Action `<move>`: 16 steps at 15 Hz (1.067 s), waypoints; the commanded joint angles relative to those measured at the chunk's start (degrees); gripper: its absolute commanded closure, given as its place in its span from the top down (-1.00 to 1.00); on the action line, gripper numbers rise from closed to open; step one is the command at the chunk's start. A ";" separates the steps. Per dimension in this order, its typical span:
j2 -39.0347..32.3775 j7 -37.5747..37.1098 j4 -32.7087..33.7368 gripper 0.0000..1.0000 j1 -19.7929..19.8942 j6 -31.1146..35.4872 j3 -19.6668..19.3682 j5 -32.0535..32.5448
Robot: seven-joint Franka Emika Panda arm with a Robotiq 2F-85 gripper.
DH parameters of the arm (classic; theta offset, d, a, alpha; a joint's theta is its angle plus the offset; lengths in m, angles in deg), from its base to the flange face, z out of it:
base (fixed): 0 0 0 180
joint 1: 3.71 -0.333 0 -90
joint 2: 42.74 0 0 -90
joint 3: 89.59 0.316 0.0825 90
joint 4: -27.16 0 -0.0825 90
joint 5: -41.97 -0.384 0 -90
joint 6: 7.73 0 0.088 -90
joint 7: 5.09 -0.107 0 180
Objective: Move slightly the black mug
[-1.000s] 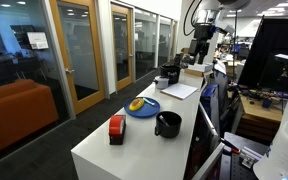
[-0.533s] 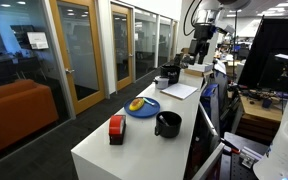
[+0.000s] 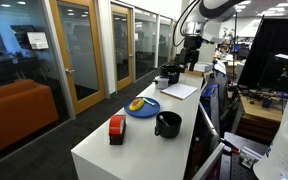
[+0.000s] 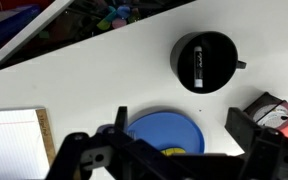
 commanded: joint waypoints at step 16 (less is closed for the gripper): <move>-19.33 1.24 -2.00 1.00 -2.22 13.43 4.73 2.18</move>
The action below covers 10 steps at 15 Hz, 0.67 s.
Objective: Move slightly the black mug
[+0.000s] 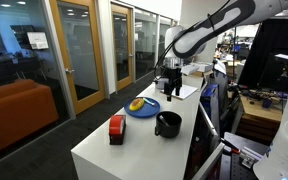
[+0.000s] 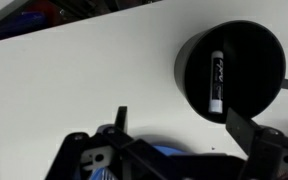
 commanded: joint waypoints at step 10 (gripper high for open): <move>-2.17 0.89 -5.25 1.00 -1.79 1.60 2.39 3.28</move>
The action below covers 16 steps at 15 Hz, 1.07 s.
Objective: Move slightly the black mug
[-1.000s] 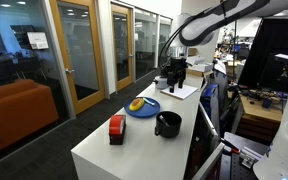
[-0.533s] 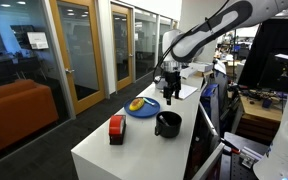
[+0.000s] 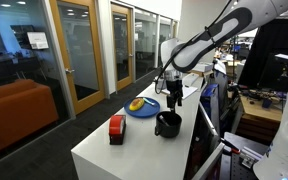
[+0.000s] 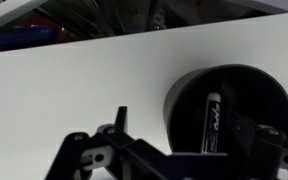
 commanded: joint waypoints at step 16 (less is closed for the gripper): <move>-0.51 4.14 -6.79 1.00 0.14 16.78 -0.47 2.18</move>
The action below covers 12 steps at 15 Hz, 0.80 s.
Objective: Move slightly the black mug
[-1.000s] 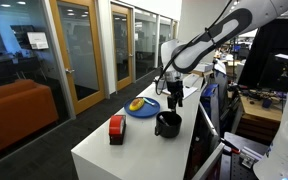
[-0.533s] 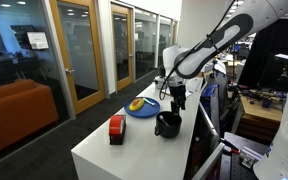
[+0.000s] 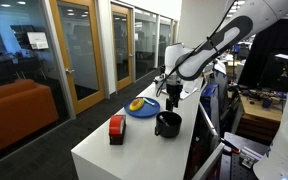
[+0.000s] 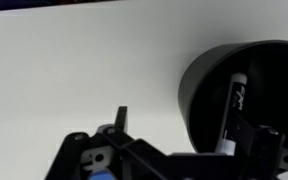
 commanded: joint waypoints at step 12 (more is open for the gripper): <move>0.35 2.19 -6.25 -0.65 -0.73 6.24 1.45 -0.14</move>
